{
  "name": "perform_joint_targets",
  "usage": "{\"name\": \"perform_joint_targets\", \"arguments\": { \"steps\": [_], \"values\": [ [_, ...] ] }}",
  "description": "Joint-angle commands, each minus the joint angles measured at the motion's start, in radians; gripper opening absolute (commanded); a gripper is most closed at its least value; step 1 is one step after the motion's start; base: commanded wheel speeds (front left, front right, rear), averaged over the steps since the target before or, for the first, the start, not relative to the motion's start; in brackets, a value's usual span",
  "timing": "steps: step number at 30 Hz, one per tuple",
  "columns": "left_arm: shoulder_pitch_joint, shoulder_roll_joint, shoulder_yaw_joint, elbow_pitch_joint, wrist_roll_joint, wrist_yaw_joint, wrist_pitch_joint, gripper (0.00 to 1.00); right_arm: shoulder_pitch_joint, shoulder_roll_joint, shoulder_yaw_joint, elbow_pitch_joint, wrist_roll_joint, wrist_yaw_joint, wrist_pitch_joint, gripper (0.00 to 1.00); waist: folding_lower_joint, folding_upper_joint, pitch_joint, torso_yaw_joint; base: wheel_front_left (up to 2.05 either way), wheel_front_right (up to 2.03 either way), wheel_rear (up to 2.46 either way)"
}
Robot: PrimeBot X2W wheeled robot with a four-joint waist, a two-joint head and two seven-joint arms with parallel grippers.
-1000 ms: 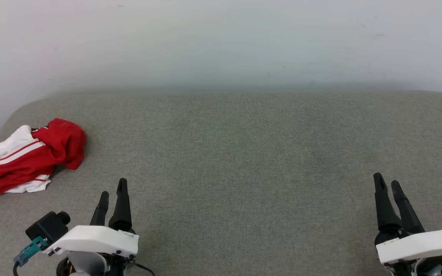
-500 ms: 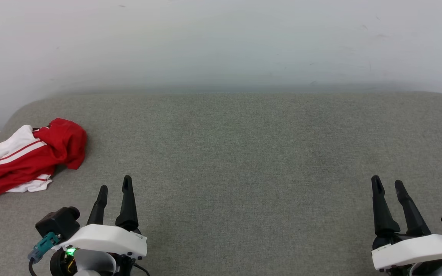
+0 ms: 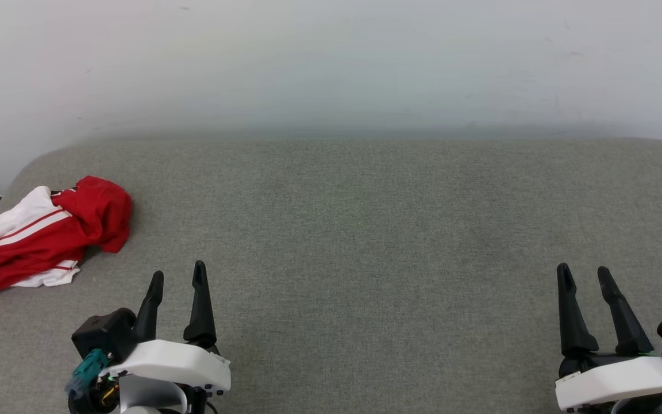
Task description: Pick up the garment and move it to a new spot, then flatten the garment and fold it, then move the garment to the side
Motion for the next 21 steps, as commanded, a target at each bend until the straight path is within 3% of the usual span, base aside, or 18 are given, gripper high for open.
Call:
{"name": "perform_joint_targets", "arguments": {
  "steps": [1, 21],
  "values": [
    [0.003, 0.008, -0.004, -0.014, 0.032, 0.006, -0.011, 1.0, 0.002, -0.002, -0.003, -0.017, -0.032, 0.0, -0.012, 1.0, 0.0, 0.0, 0.0, 0.001, 0.0, 0.0, 0.0],
    [0.023, 0.004, -0.021, -0.034, 0.189, 0.0, -0.054, 1.0, 0.026, -0.002, -0.007, -0.049, -0.152, 0.0, -0.054, 1.0, 0.0, 0.0, -0.003, 0.01, 0.0, 0.0, 0.0]
  ]
}}
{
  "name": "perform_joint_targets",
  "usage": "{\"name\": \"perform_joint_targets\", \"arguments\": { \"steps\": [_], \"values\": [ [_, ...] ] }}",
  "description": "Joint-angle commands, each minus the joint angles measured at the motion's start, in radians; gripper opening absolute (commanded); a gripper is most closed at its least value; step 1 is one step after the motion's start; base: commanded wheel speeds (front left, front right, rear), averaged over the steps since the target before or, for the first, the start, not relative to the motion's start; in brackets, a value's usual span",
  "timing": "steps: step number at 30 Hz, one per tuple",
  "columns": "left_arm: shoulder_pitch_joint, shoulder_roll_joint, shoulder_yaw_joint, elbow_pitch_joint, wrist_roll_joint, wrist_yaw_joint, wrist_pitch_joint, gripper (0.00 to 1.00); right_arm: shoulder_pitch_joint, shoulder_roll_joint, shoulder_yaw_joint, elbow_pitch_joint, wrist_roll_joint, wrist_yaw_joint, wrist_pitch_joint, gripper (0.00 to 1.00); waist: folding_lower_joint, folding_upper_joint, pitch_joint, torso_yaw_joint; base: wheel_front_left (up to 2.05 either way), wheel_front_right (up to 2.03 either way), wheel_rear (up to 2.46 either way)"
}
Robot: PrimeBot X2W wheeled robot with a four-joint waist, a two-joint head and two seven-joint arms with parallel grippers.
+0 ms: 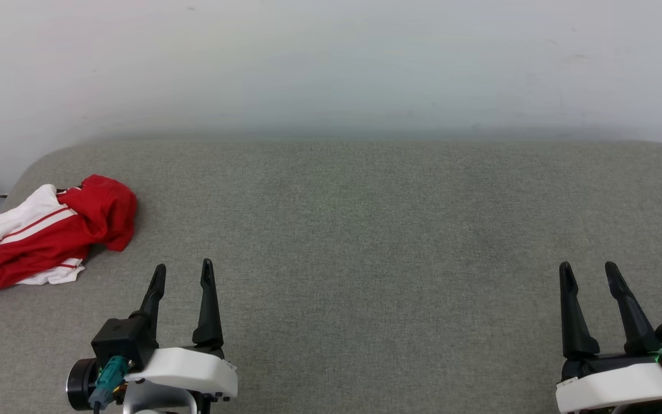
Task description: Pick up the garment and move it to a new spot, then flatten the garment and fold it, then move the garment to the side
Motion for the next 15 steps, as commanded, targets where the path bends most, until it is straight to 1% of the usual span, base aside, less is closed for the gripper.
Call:
{"name": "perform_joint_targets", "arguments": {
  "steps": [1, 15],
  "values": [
    [0.01, 0.001, 0.001, -0.008, 0.02, -0.005, -0.009, 1.0, 0.008, -0.002, -0.001, -0.011, -0.019, 0.0, -0.009, 1.0, 0.0, -0.0001, 0.0, 0.0, 0.0, 0.0, 0.0],
    [0.019, -0.019, 0.024, -0.006, 0.099, -0.032, -0.036, 1.0, 0.02, -0.002, -0.002, -0.018, -0.068, 0.0, -0.035, 1.0, 0.0, -0.0001, 0.001, 0.007, 0.0, 0.0, 0.0]
  ]
}}
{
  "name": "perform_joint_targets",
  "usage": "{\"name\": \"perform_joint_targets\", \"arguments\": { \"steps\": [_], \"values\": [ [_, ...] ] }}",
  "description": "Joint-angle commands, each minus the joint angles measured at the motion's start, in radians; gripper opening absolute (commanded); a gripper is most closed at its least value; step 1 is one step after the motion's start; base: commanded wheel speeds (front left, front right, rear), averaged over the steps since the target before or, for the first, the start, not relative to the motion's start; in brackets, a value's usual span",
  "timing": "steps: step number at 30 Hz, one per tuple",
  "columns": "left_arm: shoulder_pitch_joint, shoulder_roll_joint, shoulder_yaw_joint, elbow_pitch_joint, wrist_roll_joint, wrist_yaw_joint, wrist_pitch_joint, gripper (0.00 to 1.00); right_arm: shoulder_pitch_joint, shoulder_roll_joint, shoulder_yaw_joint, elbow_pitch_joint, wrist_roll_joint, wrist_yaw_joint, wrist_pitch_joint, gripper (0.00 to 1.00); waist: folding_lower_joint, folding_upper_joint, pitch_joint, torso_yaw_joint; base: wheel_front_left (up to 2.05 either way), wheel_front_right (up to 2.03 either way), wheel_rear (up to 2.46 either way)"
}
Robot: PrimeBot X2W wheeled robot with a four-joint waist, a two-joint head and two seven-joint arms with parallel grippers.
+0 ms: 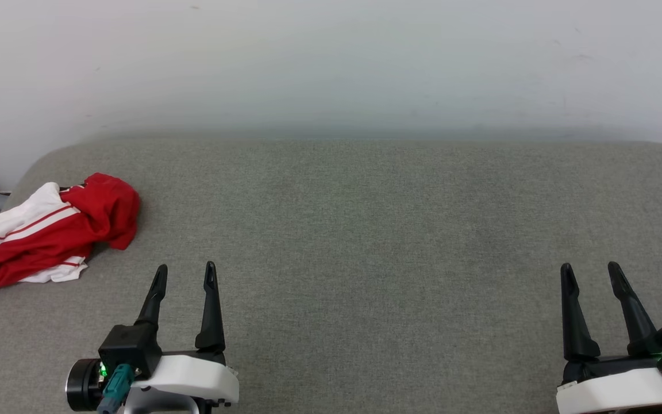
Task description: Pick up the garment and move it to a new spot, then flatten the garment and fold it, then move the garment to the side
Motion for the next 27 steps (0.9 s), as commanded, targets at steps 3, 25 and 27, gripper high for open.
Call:
{"name": "perform_joint_targets", "arguments": {
  "steps": [3, 25, 27],
  "values": [
    [0.006, -0.003, 0.007, -0.002, 0.028, -0.01, -0.012, 1.0, 0.013, -0.002, 0.004, -0.01, -0.022, 0.0, -0.011, 1.0, 0.0, -0.0001, 0.0, 0.002, 0.0, 0.0, 0.0],
    [0.012, -0.016, 0.034, 0.053, 0.005, -0.054, -0.029, 1.0, 0.024, -0.001, 0.004, 0.018, 0.003, 0.0, -0.028, 1.0, 0.0, -0.0001, -0.003, 0.007, 0.0, 0.0, 0.0],
    [0.011, -0.017, 0.033, 0.059, -0.001, -0.052, -0.029, 1.0, 0.025, -0.001, 0.005, 0.021, 0.004, 0.0, -0.028, 1.0, 0.0, -0.0001, -0.003, 0.007, 0.0, 0.0, 0.0]
  ]
}}
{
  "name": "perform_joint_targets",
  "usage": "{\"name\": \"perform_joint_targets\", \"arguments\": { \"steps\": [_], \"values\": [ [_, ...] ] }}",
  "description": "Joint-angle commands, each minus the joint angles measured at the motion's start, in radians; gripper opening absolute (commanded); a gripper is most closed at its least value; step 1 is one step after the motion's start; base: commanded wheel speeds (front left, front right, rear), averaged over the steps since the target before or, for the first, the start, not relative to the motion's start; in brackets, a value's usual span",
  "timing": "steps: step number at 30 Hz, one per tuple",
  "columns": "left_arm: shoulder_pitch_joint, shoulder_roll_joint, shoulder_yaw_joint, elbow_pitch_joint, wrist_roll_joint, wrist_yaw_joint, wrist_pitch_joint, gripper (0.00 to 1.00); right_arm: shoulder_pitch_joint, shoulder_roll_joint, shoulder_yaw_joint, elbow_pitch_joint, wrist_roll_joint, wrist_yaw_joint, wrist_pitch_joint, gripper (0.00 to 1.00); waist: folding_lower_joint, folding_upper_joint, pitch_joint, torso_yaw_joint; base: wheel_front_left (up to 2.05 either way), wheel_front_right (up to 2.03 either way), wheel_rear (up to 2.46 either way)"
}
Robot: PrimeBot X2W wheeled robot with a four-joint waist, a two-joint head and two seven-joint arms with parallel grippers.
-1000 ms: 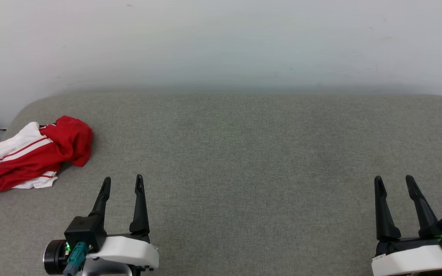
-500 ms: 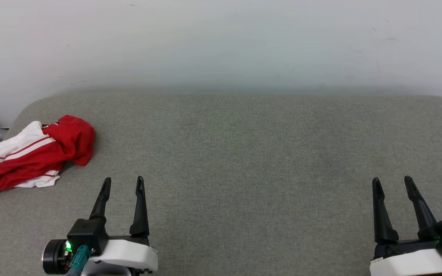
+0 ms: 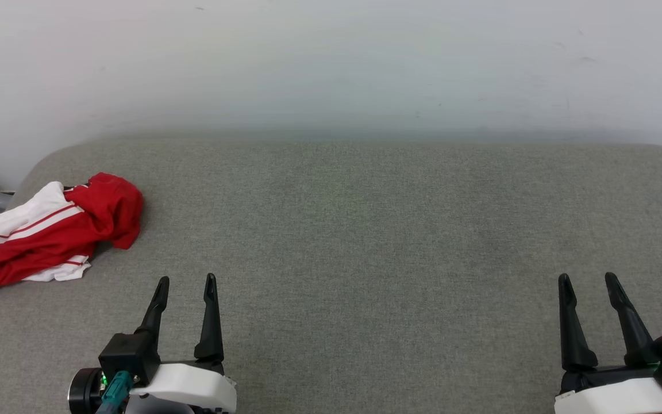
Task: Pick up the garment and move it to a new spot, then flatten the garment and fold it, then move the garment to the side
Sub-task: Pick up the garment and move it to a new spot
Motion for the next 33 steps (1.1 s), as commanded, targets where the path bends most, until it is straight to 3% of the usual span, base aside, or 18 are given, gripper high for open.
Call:
{"name": "perform_joint_targets", "arguments": {
  "steps": [1, 17, 33],
  "values": [
    [0.004, -0.001, 0.0, 0.003, -0.005, 0.002, -0.003, 1.0, 0.007, -0.001, 0.0, 0.003, 0.003, 0.0, -0.002, 1.0, 0.0, -0.0001, 0.0, 0.001, 0.0, 0.0, 0.0],
    [-0.003, -0.001, 0.0, 0.013, -0.01, 0.009, -0.003, 1.0, 0.014, -0.001, 0.01, 0.008, -0.002, 0.0, -0.002, 1.0, 0.0, -0.0001, 0.005, 0.02, 0.0, 0.0, 0.0],
    [-0.012, -0.001, 0.032, 0.019, -0.021, 0.025, -0.003, 1.0, 0.016, -0.001, 0.032, 0.006, -0.016, 0.0, -0.002, 1.0, 0.0, -0.0001, 0.018, 0.179, 0.0, 0.0, 0.0]
  ]
}}
